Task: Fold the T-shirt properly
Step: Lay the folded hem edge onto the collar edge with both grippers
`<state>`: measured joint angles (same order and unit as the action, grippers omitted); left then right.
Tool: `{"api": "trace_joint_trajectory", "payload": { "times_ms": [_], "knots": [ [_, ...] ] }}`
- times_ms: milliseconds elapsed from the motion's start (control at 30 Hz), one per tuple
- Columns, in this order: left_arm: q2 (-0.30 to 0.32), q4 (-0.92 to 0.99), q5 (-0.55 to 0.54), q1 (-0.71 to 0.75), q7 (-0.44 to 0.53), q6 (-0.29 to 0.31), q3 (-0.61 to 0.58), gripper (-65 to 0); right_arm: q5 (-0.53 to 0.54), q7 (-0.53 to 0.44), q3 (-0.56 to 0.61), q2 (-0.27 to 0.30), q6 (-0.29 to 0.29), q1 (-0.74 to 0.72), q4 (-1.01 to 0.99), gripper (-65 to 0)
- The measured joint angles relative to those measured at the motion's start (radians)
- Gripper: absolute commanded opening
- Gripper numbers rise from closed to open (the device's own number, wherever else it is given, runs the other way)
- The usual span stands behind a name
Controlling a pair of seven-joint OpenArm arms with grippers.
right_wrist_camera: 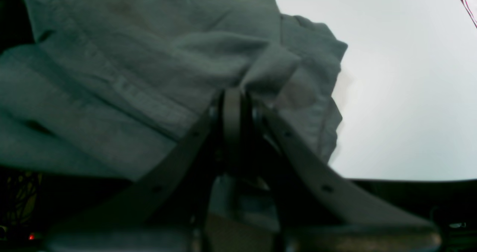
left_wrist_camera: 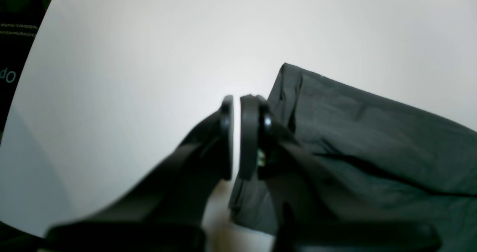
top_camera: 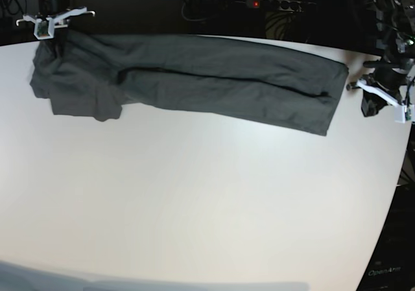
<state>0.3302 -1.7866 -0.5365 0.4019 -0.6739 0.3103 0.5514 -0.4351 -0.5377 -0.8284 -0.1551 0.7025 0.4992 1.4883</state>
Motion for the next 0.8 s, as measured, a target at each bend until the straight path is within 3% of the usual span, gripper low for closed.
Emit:
{"api": "trace_joint_trajectory", "payload": {
  "times_ms": [567,667,800],
  "knots": [
    [0.005,0.000,0.000,-0.002,-0.011,-0.005,-0.039,-62.1,0.000,0.002,0.000,0.000,0.000,-0.001,-0.001,-63.3],
    [-0.001,0.000,-0.003,0.000,-0.015,0.008,-0.070,-61.9,0.000,0.002,-0.001,0.000,0.000,0.000,-0.001,-55.4],
    [0.011,0.000,0.011,0.000,-0.011,-0.003,-0.089,-61.8,-0.001,0.003,-0.001,0.002,0.000,0.000,-0.001,-39.0]
  ]
}}
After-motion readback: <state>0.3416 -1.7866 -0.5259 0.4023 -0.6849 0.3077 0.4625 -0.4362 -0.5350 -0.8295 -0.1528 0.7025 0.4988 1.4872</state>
